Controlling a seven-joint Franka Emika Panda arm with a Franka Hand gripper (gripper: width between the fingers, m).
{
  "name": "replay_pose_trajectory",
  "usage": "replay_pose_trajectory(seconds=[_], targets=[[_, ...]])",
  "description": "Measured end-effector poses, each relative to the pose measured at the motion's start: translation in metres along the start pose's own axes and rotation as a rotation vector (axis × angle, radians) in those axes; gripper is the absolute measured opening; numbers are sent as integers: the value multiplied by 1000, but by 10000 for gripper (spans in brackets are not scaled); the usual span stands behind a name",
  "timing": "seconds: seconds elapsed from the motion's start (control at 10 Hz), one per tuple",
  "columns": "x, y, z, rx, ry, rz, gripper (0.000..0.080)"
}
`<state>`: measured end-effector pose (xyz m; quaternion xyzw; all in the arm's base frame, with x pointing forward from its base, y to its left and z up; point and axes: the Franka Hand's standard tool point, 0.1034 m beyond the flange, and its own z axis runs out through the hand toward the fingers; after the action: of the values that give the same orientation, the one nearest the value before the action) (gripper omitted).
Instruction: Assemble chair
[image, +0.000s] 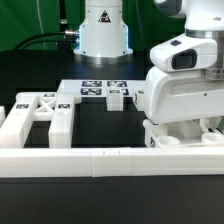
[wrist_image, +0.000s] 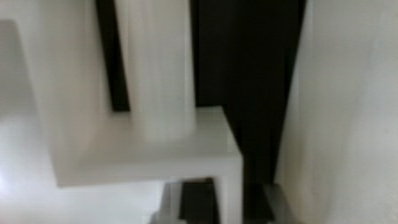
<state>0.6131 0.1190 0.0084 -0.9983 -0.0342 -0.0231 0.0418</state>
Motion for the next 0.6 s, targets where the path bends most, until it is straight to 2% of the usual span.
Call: replay_pose_trajectory(seconds=[0.2,0.3,0.4,0.5,0.6], targets=[[0,0,-1,0,1,0,31],[1,5,-2,-5,3,5,31],[2,11,-7,-11,0,11,264],[5,15,-16,-15,4,17,264],[10,15,-27,-14,20,20,449]])
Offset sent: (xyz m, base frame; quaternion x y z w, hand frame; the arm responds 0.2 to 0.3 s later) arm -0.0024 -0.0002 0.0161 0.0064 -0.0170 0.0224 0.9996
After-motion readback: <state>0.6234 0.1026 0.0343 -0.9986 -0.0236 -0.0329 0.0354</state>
